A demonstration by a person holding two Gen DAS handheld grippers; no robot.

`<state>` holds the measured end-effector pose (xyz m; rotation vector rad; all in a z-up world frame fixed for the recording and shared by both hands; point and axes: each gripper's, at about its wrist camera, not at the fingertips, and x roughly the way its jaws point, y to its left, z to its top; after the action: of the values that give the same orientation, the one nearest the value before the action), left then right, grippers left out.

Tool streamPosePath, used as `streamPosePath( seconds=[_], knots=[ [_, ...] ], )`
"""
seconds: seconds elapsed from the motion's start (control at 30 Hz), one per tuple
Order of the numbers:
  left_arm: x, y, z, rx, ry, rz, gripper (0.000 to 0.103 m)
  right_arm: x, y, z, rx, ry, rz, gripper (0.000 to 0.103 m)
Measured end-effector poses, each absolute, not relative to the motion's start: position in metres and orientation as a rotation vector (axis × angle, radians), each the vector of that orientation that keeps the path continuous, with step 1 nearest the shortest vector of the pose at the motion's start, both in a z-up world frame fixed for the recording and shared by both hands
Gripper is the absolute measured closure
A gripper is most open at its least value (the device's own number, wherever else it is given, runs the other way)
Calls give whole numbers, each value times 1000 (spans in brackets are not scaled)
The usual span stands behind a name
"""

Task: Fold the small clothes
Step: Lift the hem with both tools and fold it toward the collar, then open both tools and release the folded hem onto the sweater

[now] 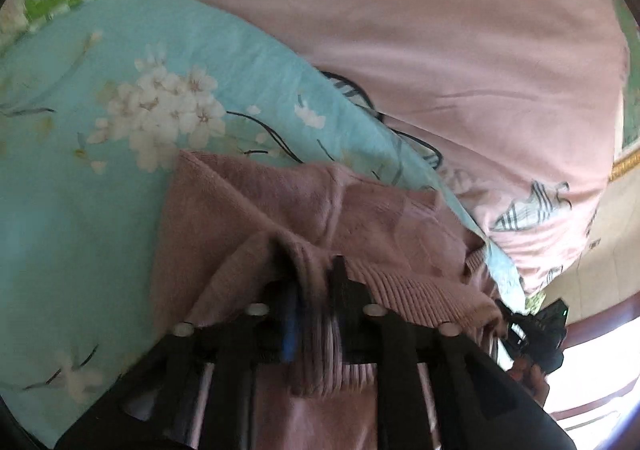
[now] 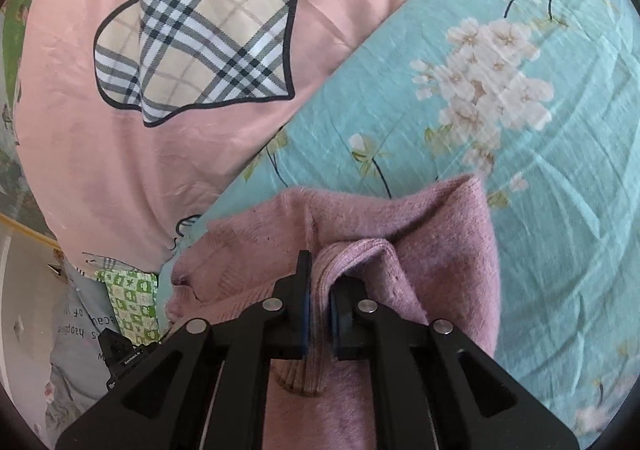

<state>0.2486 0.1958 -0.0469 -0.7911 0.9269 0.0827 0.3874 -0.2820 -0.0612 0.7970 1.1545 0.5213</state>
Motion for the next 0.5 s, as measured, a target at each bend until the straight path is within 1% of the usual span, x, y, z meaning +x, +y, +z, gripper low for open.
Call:
streamPosePath(
  seconds=[0.03, 0.07, 0.1, 0.17, 0.2, 0.3, 0.4, 0.5],
  knots=[
    [239, 193, -38, -768, 934, 88, 51, 386, -284, -56, 799, 1167, 521, 90],
    [229, 191, -32, -746, 929, 102, 43, 382, -287, -51, 799, 1164, 521, 83],
    [214, 188, -24, -714, 921, 117, 42, 376, -293, -44, 792, 1148, 512, 78],
    [189, 175, -15, -664, 942, 98, 42, 359, -311, -28, 756, 1080, 469, 46],
    [178, 165, -12, -650, 944, 69, 42, 346, -321, -18, 740, 1035, 449, 43],
    [163, 122, -19, -628, 992, -61, 42, 317, -323, -3, 682, 984, 509, 43],
    [176, 74, -40, -585, 1071, -171, 44, 290, -269, 1, 464, 1060, 697, 44],
    [204, 55, -54, -512, 1098, -177, 44, 275, -210, -3, 216, 1099, 826, 44]
  ],
)
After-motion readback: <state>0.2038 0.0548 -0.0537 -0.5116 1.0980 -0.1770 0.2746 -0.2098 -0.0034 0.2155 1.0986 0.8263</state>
